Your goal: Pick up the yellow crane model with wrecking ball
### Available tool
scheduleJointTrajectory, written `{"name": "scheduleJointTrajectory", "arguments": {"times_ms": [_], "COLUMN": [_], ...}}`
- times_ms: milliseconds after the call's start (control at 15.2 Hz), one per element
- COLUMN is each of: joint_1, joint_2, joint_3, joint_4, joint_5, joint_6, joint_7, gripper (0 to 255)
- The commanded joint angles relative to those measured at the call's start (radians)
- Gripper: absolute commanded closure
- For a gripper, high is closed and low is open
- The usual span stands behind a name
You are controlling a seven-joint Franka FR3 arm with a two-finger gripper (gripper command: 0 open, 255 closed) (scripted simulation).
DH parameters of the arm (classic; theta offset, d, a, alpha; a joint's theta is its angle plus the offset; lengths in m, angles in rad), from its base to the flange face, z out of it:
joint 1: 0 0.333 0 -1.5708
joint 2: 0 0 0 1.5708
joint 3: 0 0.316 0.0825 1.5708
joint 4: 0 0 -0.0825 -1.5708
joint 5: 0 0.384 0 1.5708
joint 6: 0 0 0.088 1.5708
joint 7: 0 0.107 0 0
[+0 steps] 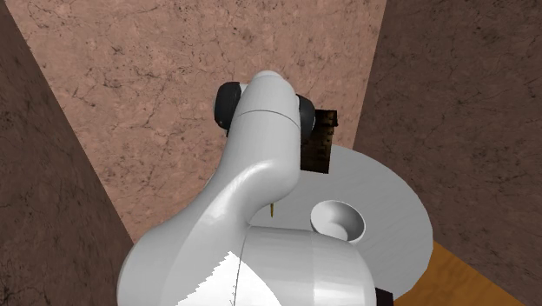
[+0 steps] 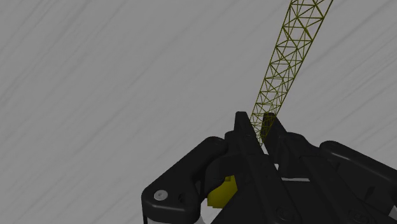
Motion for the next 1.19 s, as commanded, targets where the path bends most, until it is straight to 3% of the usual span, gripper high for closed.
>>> {"name": "scheduleJointTrajectory", "arguments": {"times_ms": [0, 1122], "joint_1": [0.000, -0.020], "joint_2": [0.000, -0.163], "joint_3": [0.000, 0.021], "joint_4": [0.000, -0.085], "joint_5": [0.000, 0.016], "joint_6": [0.000, -0.080], "joint_7": [0.000, 0.003], "gripper": [255, 255]}}
